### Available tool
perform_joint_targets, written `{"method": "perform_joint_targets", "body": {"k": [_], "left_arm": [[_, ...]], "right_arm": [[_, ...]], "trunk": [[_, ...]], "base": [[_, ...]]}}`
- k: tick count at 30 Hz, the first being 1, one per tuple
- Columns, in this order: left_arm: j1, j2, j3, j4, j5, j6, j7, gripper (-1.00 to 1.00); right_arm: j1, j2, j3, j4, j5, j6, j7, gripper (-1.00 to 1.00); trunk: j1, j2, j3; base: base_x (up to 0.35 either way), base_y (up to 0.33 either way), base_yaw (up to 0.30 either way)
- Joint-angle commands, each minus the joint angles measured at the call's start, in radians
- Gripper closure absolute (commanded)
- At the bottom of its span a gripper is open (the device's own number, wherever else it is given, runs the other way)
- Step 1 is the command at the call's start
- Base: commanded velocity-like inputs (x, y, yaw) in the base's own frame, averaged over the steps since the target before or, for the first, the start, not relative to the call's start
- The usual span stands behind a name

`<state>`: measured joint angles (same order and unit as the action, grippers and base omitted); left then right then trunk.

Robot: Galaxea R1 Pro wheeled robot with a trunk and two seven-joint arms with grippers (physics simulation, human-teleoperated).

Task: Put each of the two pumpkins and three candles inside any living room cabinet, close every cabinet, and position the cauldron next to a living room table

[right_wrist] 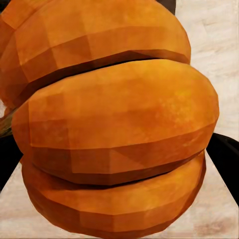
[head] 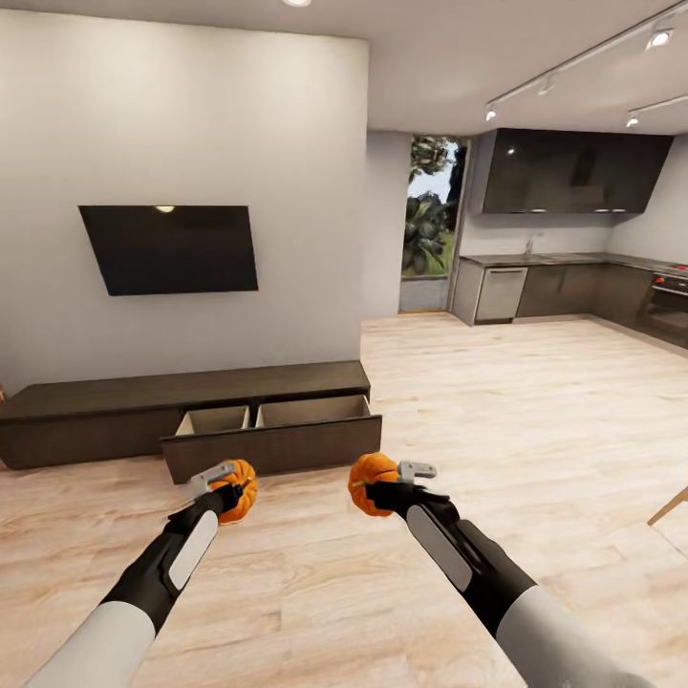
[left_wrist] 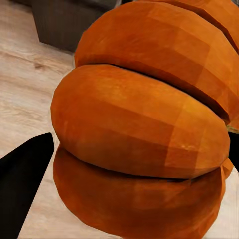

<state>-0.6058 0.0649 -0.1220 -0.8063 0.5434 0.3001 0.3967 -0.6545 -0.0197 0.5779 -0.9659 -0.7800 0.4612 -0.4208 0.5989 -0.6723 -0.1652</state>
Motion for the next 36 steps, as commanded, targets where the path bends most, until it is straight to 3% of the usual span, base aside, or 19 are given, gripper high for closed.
{"method": "perform_joint_targets", "body": {"k": [1,12,19,36], "left_arm": [[-0.003,-0.003,-0.005,-0.002,-0.001,-0.009,0.012,1.00],[-0.022,-0.018,-0.005,-0.057,-0.009,-0.037,0.012,1.00],[-0.022,-0.017,-0.005,-0.134,-0.008,-0.023,0.014,1.00],[-0.023,-0.016,-0.005,-0.142,-0.007,-0.018,0.011,1.00]], "right_arm": [[-0.009,0.000,0.005,0.000,-0.010,-0.009,-0.012,1.00],[-0.047,0.028,0.004,-0.003,0.046,-0.047,-0.009,1.00],[-0.072,0.033,0.005,-0.007,0.054,-0.039,0.000,1.00],[-0.073,0.029,0.004,-0.011,0.056,-0.046,0.002,1.00]], "trunk": [[0.001,-0.001,-0.002],[0.001,-0.001,-0.002],[0.001,-0.001,-0.002],[0.001,-0.001,-0.002]], "base": [[0.335,0.000,0.000],[0.343,0.065,0.000],[0.344,0.123,0.000],[0.344,0.123,0.000]]}}
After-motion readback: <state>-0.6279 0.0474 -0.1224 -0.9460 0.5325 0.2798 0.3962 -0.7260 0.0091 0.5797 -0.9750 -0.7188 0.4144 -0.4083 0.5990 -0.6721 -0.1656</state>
